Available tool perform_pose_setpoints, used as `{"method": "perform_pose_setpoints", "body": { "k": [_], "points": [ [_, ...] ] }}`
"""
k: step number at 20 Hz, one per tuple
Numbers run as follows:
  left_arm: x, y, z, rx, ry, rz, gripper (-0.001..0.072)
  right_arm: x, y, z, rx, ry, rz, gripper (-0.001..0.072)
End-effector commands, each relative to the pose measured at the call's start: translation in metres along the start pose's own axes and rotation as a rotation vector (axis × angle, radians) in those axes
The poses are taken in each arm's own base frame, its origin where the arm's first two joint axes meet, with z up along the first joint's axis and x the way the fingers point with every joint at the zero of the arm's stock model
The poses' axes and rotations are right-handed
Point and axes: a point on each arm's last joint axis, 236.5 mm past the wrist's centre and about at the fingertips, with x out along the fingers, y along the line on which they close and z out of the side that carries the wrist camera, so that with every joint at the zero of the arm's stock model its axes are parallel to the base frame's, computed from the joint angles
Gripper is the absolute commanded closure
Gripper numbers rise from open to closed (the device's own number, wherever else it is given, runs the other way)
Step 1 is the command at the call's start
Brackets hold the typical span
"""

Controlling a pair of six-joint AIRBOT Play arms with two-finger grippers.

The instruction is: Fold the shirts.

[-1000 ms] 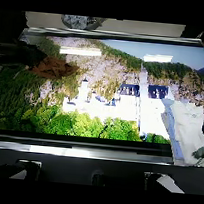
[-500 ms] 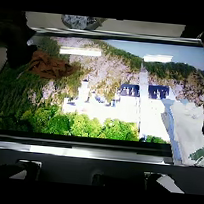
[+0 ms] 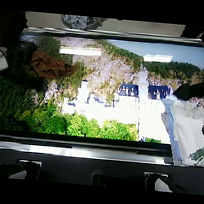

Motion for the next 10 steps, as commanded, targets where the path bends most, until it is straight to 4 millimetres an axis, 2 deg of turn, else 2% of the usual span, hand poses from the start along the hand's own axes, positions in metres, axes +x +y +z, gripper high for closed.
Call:
{"method": "perform_pose_setpoints", "body": {
  "k": [1,10],
  "points": [
    [0.0430,-0.0041,-0.0465,-0.089,0.053,-0.018,0.0167,0.0550,0.0414,-0.0323,-0.069,0.166,0.056,0.0095],
    [0.0464,-0.0031,-0.0500,-0.088,0.060,-0.014,0.0167,0.0541,0.0365,-0.0361,-0.077,0.178,0.038,0.0097]
  ]
}}
